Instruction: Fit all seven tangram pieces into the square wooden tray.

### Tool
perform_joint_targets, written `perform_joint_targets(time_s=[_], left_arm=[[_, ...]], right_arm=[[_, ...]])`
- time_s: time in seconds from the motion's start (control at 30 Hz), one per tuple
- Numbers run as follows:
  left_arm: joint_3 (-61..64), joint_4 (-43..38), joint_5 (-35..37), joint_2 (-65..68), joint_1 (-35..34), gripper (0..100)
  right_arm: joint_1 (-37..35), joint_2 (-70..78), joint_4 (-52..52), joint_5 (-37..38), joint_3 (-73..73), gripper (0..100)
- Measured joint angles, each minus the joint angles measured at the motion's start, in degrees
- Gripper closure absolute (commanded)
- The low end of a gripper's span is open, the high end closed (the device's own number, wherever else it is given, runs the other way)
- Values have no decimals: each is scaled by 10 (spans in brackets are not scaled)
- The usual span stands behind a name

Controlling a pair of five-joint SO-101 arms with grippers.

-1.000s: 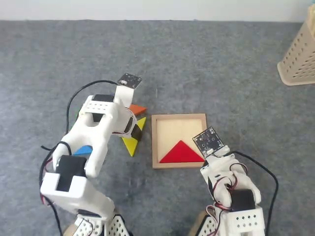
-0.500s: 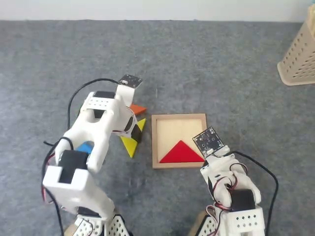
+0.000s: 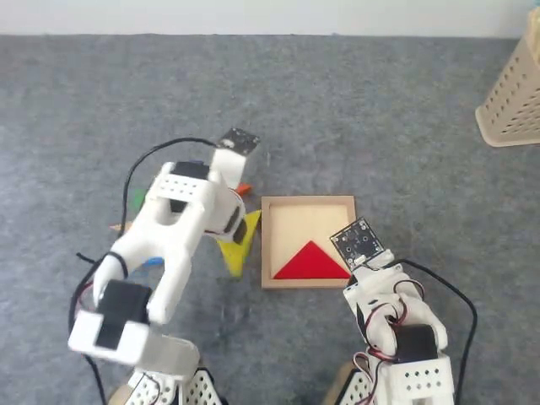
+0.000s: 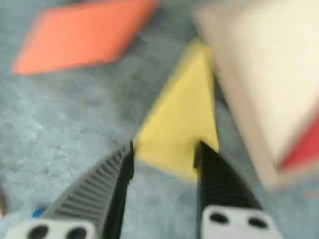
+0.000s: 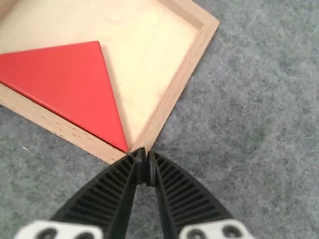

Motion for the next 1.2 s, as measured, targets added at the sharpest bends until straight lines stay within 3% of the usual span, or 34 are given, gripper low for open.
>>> perform_joint_targets(time_s=[0.2, 0.37, 0.83, 1.2], left_arm=[[-50, 79, 5, -67, 39, 825], [-62, 89, 6, -66, 40, 803], [-12, -50, 15, 74, -58, 761], [-65, -11, 0, 127, -48, 761]], right_arm=[[0, 0, 0, 0, 0, 991], [0, 0, 0, 0, 0, 991], [0, 0, 0, 0, 0, 991], [0, 0, 0, 0, 0, 991]])
